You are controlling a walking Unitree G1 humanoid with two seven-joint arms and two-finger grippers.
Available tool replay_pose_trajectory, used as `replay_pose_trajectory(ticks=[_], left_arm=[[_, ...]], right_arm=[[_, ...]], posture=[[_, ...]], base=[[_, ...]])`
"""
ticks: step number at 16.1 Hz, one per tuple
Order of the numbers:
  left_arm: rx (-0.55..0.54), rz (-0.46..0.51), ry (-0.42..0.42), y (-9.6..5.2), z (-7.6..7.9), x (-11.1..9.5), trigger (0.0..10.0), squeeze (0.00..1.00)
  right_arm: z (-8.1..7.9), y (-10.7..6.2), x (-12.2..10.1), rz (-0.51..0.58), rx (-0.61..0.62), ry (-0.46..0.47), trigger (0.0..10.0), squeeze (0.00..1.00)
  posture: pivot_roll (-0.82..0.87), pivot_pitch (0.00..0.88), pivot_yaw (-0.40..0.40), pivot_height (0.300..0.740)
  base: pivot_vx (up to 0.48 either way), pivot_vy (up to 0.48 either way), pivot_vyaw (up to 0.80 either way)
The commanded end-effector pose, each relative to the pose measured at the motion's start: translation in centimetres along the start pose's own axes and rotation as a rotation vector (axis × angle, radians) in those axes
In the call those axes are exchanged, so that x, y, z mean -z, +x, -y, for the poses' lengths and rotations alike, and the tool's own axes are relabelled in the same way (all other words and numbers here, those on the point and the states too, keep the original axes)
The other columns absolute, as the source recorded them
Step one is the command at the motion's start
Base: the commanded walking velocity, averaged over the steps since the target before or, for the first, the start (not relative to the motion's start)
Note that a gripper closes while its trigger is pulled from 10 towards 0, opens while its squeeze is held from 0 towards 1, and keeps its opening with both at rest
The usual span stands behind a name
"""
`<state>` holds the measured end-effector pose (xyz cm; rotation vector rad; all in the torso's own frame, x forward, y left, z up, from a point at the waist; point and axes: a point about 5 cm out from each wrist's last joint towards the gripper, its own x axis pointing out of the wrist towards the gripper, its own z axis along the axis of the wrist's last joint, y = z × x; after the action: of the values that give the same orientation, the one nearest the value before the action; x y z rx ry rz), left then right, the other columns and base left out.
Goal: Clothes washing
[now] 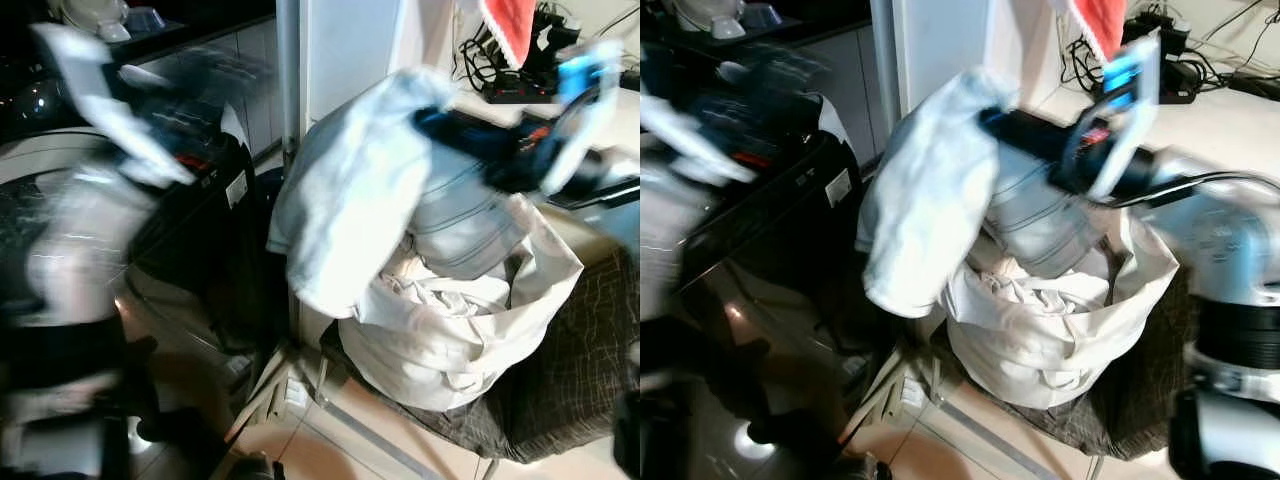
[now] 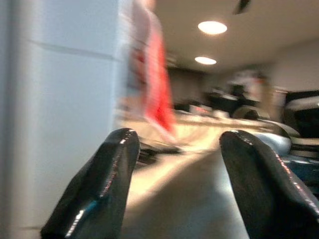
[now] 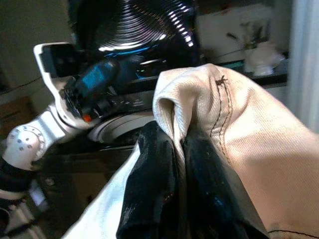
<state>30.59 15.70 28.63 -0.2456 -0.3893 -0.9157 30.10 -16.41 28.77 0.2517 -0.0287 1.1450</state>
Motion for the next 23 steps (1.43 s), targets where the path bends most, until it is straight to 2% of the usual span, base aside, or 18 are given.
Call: replay_pose_trajectory(ticks=[1,5,10,12,13,16,18,19,20,22,23], left_arm=[[0.068,-0.017,0.019,1.1,1.0,0.0,10.0,1.0],[0.209,-0.13,-0.015,2.2,3.2,2.2,10.0,1.0],[0.285,-0.201,-0.064,1.7,4.1,3.1,10.0,1.0],[0.293,-0.234,-0.013,1.8,4.6,4.1,10.0,0.96],[0.292,-0.234,-0.016,1.9,4.7,4.3,10.0,0.0],[0.282,-0.265,0.012,2.7,5.2,5.8,10.0,0.0],[0.212,-0.274,0.062,3.4,4.7,6.6,10.0,0.0],[0.144,-0.305,0.128,3.7,4.1,7.4,10.0,0.0],[0.115,-0.306,0.151,3.8,3.8,7.5,10.0,0.0],[0.108,-0.288,0.141,3.8,3.7,7.5,10.0,0.0],[0.118,-0.28,0.138,3.8,3.8,7.5,8.9,0.0]], right_arm=[[-0.6,0.1,-0.3,0.001,-0.033,-0.045,0.0,0.0],[-1.2,0.1,-0.1,-0.006,-0.082,-0.038,0.0,0.0],[-1.6,-0.5,0.0,-0.012,-0.121,-0.031,0.0,0.0],[-1.7,-0.6,0.0,-0.005,-0.124,-0.026,0.0,0.0],[-1.7,-0.6,0.0,-0.005,-0.128,-0.025,0.0,0.0],[-2.0,-0.4,0.2,-0.007,-0.148,-0.019,0.0,0.0],[-2.2,-0.3,0.3,-0.007,-0.158,-0.012,0.0,0.0],[-2.3,-0.3,0.4,-0.01,-0.166,-0.008,0.0,0.0],[-2.4,-0.3,0.5,-0.011,-0.167,-0.006,0.0,0.0],[-2.4,-0.3,0.6,-0.012,-0.167,-0.004,0.0,0.0],[-2.4,-0.3,0.6,-0.012,-0.166,-0.003,0.0,0.0]], posture=[[0.02,0.0,-0.004,0.74],[0.02,0.0,-0.002,0.74],[0.01,0.0,0.002,0.74],[0.01,0.0,0.004,0.74],[0.01,0.0,0.004,0.74],[0.0,0.0,0.006,0.74],[0.0,0.0,0.008,0.74],[0.0,0.0,0.009,0.74],[0.0,0.0,0.011,0.74],[0.0,0.0,0.011,0.74],[0.0,0.0,0.01,0.74]], base=[[0.0,0.0,0.0],[0.0,0.0,0.0],[0.0,0.0,0.0],[0.0,0.0,0.0],[0.0,0.0,0.0],[0.0,0.0,0.0],[0.0,0.0,0.0],[0.0,0.0,0.0],[0.0,0.0,0.0],[0.0,0.0,0.0],[0.0,0.0,0.0]])
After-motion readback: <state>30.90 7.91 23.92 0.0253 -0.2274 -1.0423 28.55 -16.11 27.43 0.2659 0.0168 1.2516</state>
